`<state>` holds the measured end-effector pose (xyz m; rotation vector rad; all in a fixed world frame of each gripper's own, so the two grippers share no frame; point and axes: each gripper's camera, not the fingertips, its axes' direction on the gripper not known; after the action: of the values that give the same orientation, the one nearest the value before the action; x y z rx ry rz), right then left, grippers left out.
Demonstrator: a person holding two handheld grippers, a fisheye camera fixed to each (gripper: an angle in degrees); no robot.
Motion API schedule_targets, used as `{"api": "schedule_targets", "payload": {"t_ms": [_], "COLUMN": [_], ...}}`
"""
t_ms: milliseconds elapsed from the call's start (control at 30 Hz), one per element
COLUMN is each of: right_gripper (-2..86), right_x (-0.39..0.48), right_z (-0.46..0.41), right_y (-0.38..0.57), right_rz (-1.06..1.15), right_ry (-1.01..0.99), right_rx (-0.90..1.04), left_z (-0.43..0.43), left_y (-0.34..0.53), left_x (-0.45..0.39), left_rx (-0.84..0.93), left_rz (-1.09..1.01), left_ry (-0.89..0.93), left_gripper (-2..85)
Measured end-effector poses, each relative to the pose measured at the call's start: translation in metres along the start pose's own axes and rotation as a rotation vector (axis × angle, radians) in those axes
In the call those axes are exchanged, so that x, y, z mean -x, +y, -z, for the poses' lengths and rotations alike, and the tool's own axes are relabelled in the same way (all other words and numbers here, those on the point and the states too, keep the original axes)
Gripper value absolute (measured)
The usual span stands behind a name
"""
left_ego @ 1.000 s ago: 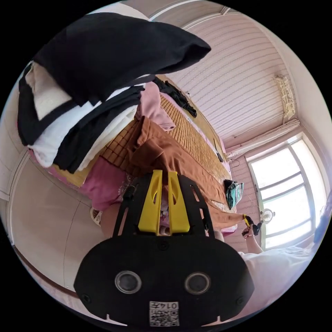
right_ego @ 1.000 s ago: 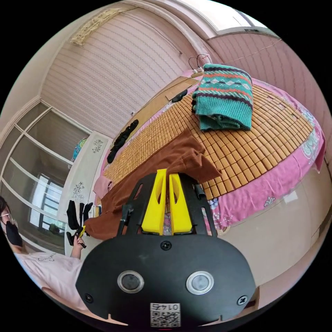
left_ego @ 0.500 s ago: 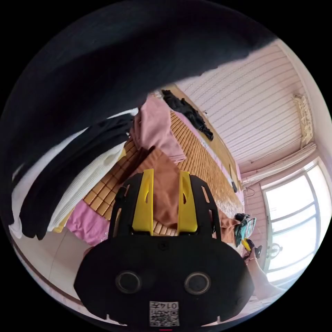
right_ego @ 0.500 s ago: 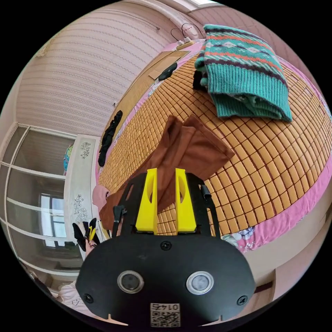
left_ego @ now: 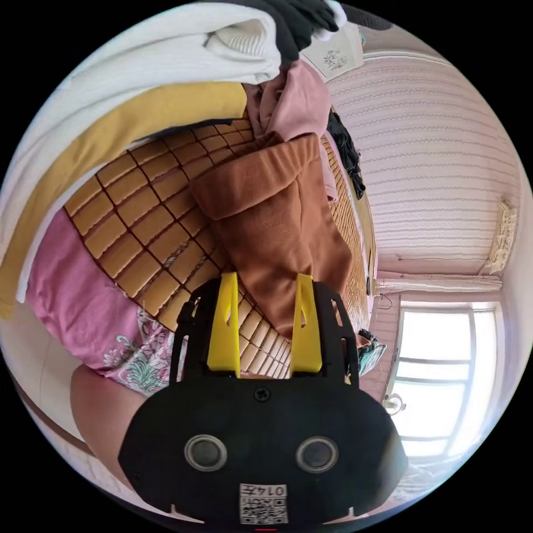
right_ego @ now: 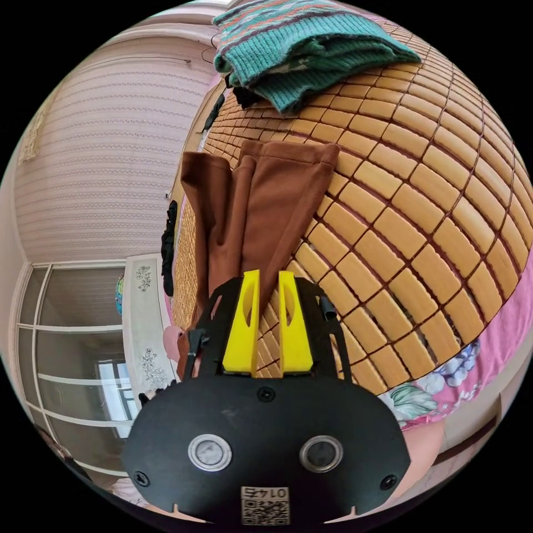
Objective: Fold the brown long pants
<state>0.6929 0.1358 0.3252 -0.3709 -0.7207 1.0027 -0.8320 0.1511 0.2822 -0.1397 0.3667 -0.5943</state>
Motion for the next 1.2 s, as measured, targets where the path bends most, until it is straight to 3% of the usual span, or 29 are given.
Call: {"api": "schedule_targets", "payload": {"t_ms": [233,600,733,933,1033,1200], "right_gripper": [1.2,0.5,0.4,1.2,4.1,8.7], "right_x": [0.002,-0.004,-0.028,-0.047,-0.024,0.017], "right_z": [0.001,0.058,0.087,0.129,0.126,0.08], "right_y": [0.001,0.066,0.111,0.142,0.141,0.115], "right_rz": [0.005,0.208,0.218,0.136,0.236,0.343], "right_ry": [-0.02,0.026,0.13,0.239,0.253,0.234], "right_rx": [-0.006,0.083,0.101,-0.066,-0.106,-0.035], "left_z": [-0.009,0.038,0.056,0.09,0.095,0.018], "left_y": [0.011,0.062,0.104,0.155,0.18,0.244], "left_x": [0.003,-0.051,-0.053,-0.068,-0.128,-0.264], "left_rx": [-0.055,0.042,0.083,-0.019,-0.067,-0.021], "left_rz": [0.171,-0.181,-0.248,-0.262,-0.507,-1.178], "left_ry": [0.093,-0.128,-0.228,-0.308,-0.458,-0.411], "left_gripper": [5.0,4.8,5.5,8.0,8.1,10.6]}}
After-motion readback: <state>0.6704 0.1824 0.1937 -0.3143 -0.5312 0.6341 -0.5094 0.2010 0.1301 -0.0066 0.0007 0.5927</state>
